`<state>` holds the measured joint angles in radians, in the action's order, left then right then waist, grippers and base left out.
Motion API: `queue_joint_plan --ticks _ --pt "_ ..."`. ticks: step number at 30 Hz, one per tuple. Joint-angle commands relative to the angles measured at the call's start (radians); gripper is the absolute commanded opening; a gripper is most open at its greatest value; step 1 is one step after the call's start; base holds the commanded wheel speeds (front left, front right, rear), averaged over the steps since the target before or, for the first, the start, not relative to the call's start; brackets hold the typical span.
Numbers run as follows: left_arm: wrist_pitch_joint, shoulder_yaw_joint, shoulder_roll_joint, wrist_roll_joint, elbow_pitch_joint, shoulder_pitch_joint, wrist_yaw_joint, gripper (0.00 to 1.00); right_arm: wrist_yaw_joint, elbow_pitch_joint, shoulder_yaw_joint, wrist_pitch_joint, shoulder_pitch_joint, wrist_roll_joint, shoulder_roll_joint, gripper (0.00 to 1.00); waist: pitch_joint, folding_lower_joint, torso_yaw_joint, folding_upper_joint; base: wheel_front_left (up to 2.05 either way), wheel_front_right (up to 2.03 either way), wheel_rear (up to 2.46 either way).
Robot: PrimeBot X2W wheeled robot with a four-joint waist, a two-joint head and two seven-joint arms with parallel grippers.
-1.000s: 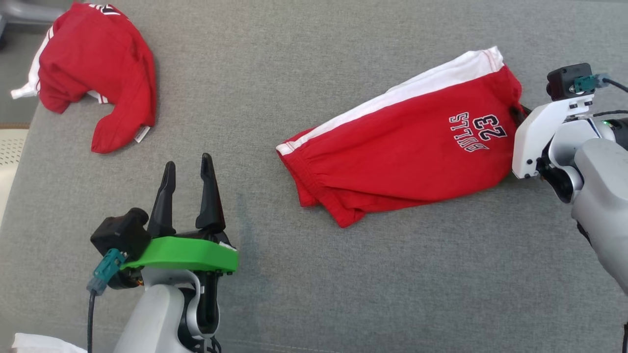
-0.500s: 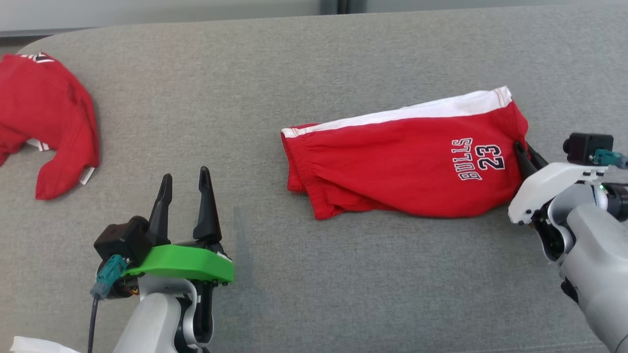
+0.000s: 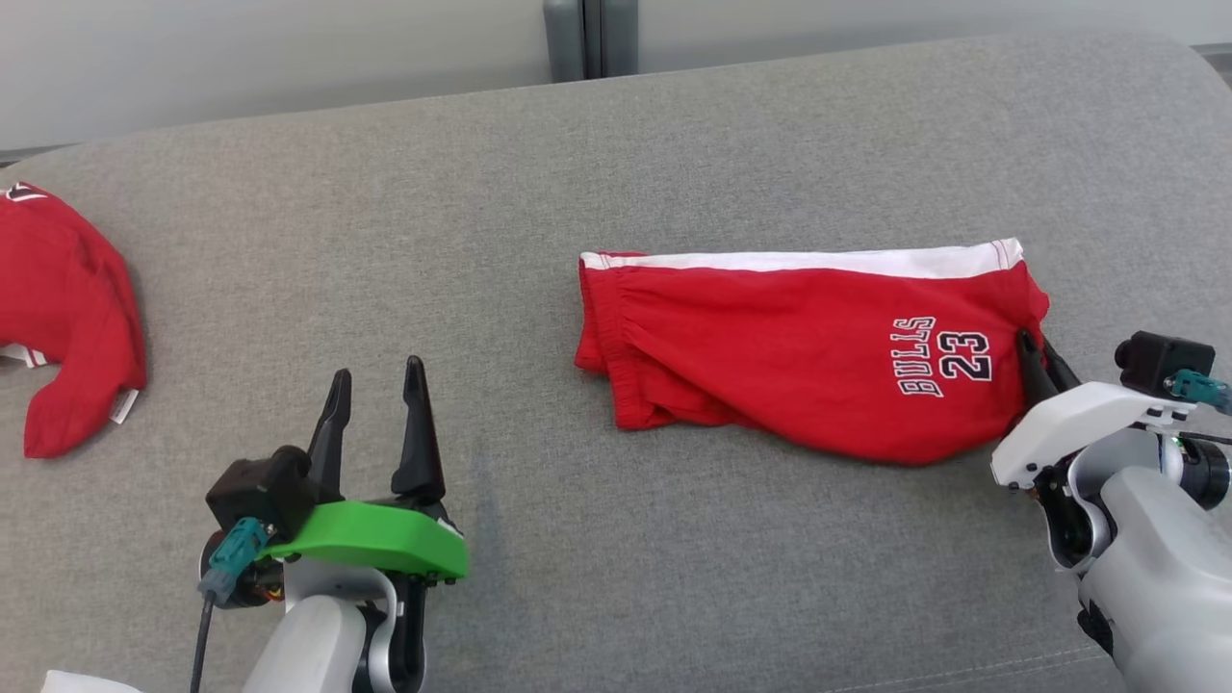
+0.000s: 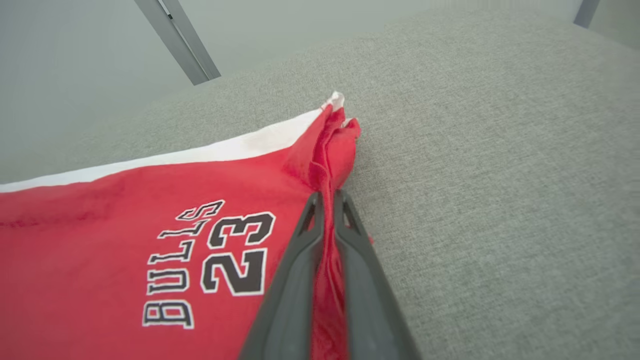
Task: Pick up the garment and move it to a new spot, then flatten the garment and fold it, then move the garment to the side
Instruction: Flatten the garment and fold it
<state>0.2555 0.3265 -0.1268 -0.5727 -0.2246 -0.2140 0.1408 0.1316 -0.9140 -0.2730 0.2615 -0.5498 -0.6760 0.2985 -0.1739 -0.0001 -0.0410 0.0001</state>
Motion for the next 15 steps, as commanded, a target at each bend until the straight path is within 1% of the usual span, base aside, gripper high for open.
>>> queue_joint_plan --ticks 1,4,8,10,15 --pt "-0.002 0.002 -0.004 -0.010 -0.002 0.011 -0.001 1.00 -0.002 0.013 0.009 0.004 0.002 0.018 -0.005 0.00 0.007 0.0001 0.013 -0.0001 0.00 0.00 0.00" --pt "-0.002 0.009 0.002 -0.011 -0.006 0.013 -0.003 1.00 -0.002 0.034 0.021 -0.006 -0.022 0.053 -0.010 0.00 0.015 0.0001 0.033 -0.0001 0.00 0.00 0.00" --pt "0.000 0.016 0.011 -0.014 -0.015 0.017 -0.007 1.00 -0.002 0.077 0.016 -0.043 -0.059 0.101 -0.036 0.00 0.030 0.0001 0.064 -0.0001 0.00 0.00 0.00" --pt "0.002 0.018 0.017 -0.016 -0.019 0.018 -0.008 1.00 -0.002 0.104 0.006 -0.068 -0.076 0.124 -0.057 0.00 0.038 0.0001 0.080 -0.0001 0.00 0.00 0.00" --pt "0.005 0.028 0.033 -0.019 -0.031 0.019 -0.015 1.00 -0.002 0.178 -0.057 -0.143 -0.088 0.163 -0.138 0.00 0.058 0.0001 0.116 -0.0001 0.00 0.00 0.00"
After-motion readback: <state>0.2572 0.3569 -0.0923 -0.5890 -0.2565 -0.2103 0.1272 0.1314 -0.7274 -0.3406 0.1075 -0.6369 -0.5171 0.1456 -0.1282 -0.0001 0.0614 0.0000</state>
